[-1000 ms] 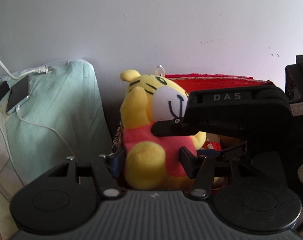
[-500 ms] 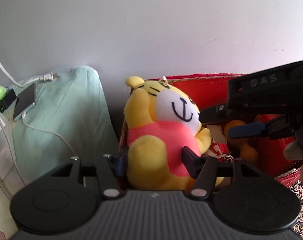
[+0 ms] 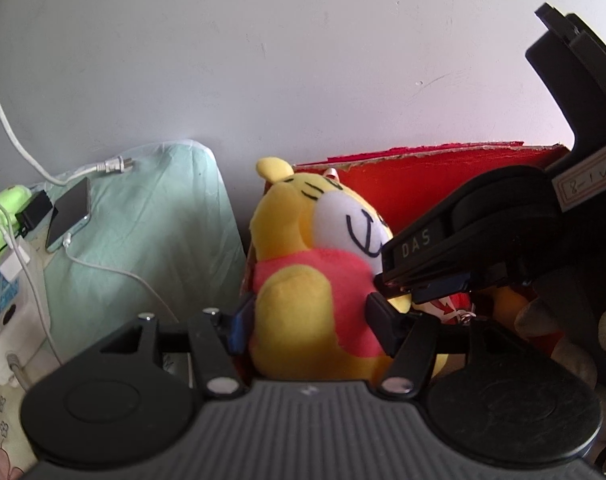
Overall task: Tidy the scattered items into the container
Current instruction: 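Lift the tiger plush and carry it with both grippers into the red box, then lower the tiger into the box and open both grippers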
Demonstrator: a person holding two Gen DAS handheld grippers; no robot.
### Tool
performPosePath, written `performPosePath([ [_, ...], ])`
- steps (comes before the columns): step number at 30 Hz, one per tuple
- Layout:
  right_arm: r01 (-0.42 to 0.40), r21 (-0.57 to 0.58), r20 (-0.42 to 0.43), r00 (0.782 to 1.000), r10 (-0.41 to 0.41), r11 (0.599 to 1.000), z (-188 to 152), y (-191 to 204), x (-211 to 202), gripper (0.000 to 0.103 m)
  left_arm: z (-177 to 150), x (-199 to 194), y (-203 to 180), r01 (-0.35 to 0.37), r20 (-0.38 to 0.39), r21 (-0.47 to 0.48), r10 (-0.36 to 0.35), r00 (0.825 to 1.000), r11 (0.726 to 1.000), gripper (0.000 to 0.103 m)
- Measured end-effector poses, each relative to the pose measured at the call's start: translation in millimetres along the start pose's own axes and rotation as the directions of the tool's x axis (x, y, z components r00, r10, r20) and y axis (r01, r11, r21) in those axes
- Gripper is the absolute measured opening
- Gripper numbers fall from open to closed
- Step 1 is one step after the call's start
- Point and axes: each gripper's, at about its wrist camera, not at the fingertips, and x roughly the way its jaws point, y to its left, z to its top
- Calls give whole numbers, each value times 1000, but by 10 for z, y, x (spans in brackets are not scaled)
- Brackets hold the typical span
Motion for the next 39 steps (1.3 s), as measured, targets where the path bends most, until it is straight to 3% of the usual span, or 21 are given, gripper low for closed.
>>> performPosePath([
  [12,45,-57,48,998,-42,997,-24,30,-63,34,18,-114,-37,-29,-16,-31,29,999,999,71],
  [14,40,-52,54,998,-37,998,-46,-3,-110,36,15,-153,-32,-55,-10,-31,54,998,998,74],
  [16,38,-41,57,998,-35,998,-69,-32,-143,43,23,-205,-11,-67,-1,-39,67,998,997,77],
  [20,16,-34,77,997,-13,999,-129,-72,-248,44,34,-295,17,-87,15,-53,88,996,995,85],
  [29,47,-75,157,987,-35,996,-347,-4,-547,45,-44,-396,8,-103,-12,-67,102,995,992,85],
  [34,45,-74,248,969,-25,996,-486,28,-862,52,-53,-546,23,-113,16,-85,115,993,990,93],
  [39,20,-95,380,925,17,995,-695,40,-1331,62,-28,-841,-16,-79,89,-119,90,992,990,101],
])
